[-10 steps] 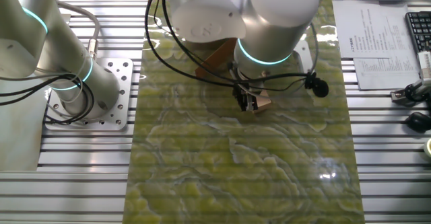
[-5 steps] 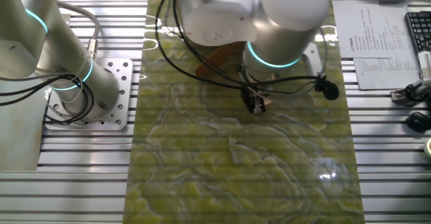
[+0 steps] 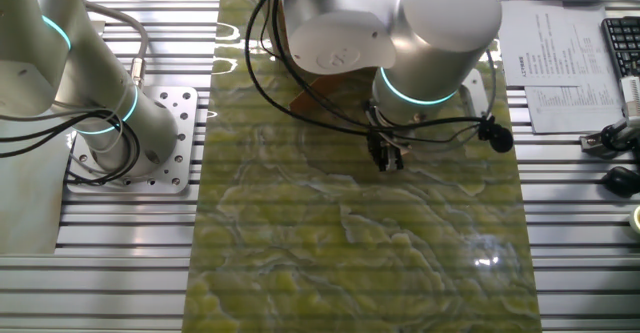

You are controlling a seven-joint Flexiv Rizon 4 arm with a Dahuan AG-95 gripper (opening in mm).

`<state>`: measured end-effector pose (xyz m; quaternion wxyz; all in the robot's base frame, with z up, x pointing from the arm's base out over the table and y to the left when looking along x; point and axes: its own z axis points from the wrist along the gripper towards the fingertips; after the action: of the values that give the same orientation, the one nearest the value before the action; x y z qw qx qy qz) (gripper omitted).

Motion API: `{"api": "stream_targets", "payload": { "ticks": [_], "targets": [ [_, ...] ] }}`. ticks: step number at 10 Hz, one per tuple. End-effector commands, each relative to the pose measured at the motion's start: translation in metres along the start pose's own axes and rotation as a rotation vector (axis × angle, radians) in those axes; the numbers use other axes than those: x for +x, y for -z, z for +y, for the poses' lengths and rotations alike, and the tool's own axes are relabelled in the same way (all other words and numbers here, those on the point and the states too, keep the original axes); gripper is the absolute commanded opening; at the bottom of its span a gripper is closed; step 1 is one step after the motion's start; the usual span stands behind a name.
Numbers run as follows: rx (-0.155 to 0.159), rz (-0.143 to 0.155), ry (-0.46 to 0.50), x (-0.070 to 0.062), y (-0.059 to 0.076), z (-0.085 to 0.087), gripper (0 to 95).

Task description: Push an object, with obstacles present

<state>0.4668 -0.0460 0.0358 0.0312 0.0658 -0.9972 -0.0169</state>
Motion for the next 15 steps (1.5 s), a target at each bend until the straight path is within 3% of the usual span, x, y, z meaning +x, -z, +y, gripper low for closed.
{"api": "stream_targets", "payload": {
  "ticks": [1, 6, 15],
  "targets": [
    [-0.003, -0.003, 0.004, -0.005, 0.001, -0.001, 0.0],
    [-0.005, -0.002, 0.008, -0.019, 0.005, -0.004, 0.0],
    [-0.003, 0.007, 0.023, -0.067, 0.012, -0.007, 0.0]
  ]
}}
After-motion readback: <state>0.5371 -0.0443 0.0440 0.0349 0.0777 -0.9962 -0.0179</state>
